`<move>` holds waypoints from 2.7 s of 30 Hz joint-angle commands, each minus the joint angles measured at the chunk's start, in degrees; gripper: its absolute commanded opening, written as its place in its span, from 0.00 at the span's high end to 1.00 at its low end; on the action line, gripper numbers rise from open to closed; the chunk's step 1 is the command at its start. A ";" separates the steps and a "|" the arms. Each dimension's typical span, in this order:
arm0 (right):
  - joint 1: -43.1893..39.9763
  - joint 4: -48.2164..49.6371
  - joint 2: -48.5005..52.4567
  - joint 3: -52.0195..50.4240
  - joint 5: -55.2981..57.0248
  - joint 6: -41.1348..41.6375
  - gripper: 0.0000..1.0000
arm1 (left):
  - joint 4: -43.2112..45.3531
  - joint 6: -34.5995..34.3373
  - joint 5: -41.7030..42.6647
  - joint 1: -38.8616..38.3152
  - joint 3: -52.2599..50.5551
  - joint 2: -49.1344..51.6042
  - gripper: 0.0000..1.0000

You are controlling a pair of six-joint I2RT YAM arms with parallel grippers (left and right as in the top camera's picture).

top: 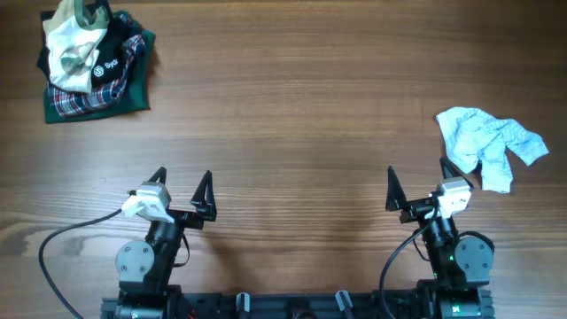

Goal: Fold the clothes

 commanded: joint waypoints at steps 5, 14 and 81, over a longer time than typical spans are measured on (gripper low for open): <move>-0.39 0.42 -0.31 -0.15 0.11 0.33 0.00 | -0.02 1.18 0.85 0.42 -0.39 0.35 0.00; -0.39 0.42 -0.31 -0.15 0.11 0.35 0.00 | -0.02 1.18 0.87 0.42 -0.37 0.35 0.00; -6.05 -39.04 76.78 57.18 14.32 33.44 0.09 | -30.23 6.91 14.14 -30.40 62.47 84.43 0.00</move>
